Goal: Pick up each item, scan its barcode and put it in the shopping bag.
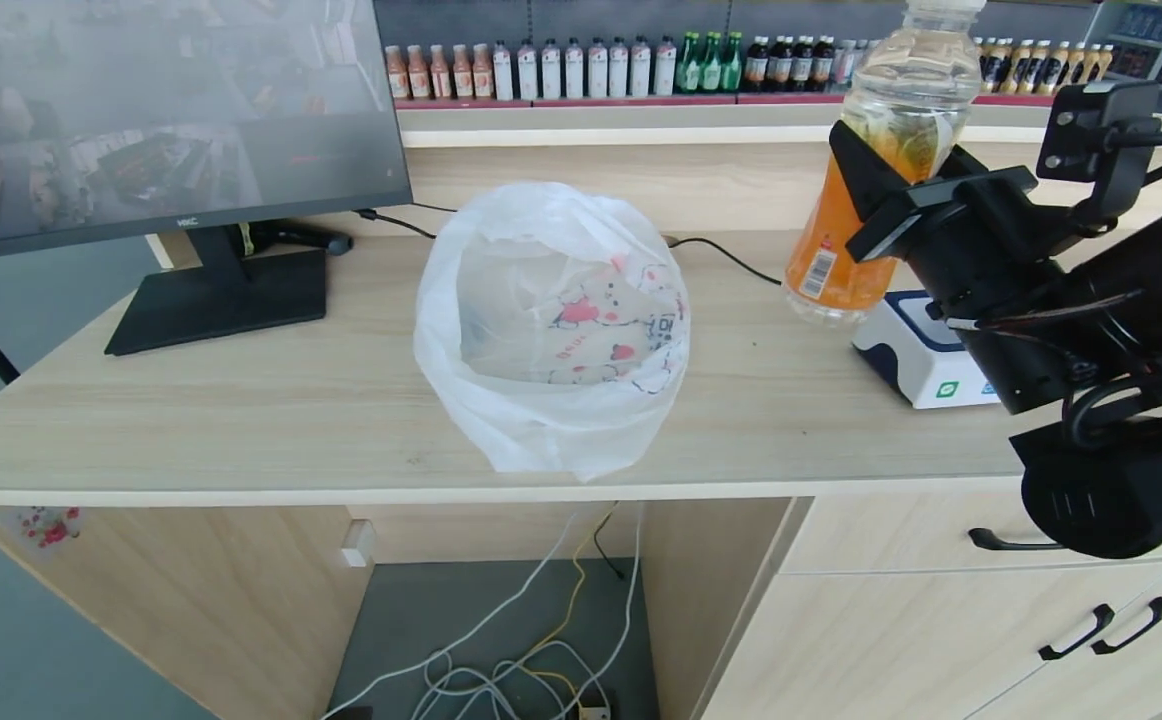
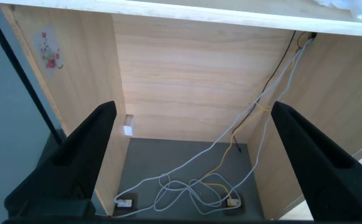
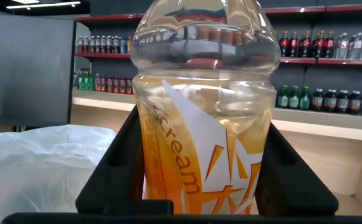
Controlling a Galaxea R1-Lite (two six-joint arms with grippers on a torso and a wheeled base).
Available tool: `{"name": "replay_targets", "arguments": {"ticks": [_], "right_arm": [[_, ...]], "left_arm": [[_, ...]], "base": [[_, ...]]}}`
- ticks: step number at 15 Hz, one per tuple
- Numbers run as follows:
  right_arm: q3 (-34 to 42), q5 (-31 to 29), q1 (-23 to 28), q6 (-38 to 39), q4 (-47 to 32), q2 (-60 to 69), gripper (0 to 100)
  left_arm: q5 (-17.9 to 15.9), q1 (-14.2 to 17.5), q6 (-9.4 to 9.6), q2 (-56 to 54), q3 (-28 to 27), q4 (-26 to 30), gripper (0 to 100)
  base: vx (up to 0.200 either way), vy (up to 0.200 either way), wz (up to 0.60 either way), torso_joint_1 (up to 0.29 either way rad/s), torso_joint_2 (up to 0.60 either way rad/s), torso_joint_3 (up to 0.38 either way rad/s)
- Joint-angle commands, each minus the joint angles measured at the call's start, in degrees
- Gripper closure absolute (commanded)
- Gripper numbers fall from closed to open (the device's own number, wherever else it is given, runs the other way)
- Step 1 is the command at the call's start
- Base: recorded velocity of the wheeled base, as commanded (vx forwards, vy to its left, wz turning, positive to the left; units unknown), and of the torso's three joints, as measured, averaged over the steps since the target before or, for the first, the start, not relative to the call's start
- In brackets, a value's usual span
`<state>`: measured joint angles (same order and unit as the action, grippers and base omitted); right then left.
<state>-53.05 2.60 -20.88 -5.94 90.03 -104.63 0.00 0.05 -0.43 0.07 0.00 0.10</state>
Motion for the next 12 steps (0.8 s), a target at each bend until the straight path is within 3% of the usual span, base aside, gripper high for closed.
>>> {"name": "replay_targets", "arguments": {"ticks": [1,4,9,12], "right_arm": [[-0.38,0.04,-0.04,-0.04,-0.03,-0.66,100],[-1.09,0.04,-0.04,-0.04,-0.03,-0.84,100],[-2.76,0.57,-0.47,0.05,-0.03,-0.49,100],[-7.15,0.48,-0.74,0.75,-6.62,-0.31,100]], "left_arm": [[0.0,-0.05,-0.01,0.01,0.0,-0.01,0],[0.0,0.04,-0.1,0.01,0.0,-0.01,0],[0.0,-0.05,-0.01,0.01,0.0,-0.01,0],[0.0,0.04,0.08,0.01,0.0,-0.01,0]], "base": [[0.0,0.2,0.0,0.002,0.01,-0.002],[0.0,0.2,0.0,0.004,0.0,0.002],[0.0,0.0,0.0,0.0,0.0,0.0],[0.0,0.0,0.0,0.0,0.0,0.0]]}}
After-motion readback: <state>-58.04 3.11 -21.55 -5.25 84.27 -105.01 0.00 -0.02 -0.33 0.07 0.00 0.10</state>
